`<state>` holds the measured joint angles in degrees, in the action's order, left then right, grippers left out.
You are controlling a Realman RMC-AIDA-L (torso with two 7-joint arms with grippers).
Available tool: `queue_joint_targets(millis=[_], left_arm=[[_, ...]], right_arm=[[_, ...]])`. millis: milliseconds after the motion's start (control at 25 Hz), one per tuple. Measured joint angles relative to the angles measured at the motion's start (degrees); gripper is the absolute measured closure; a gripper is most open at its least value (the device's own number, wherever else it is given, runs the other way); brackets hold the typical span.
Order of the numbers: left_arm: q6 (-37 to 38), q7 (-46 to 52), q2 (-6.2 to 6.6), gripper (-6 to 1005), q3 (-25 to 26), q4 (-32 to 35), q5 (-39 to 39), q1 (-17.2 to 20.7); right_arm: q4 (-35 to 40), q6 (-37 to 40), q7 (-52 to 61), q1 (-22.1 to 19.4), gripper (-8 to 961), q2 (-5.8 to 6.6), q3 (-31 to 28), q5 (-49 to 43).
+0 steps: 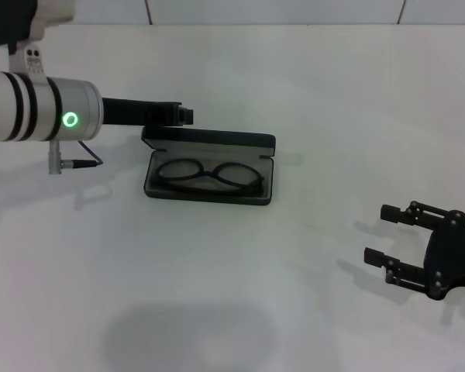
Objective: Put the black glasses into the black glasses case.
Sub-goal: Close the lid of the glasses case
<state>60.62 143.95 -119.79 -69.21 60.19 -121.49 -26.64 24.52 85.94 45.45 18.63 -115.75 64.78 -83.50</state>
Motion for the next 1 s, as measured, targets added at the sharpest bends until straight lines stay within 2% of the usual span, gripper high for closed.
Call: queue_joint_targets(millis=[440,1000], left_arm=[[-1.03,-2.16,-0.07,999,-1.09,-0.20,0.31,1.67],[-2.37,-4.88,-0.22,1000,-4.84,0.30,2.43,4.35]], right_arm=[[0.18,0.00,-0.02,0.00,294,0.05,0.00,0.00],[0.45,0.16,0.01,0.00,294,0.10,0.00,0.00]])
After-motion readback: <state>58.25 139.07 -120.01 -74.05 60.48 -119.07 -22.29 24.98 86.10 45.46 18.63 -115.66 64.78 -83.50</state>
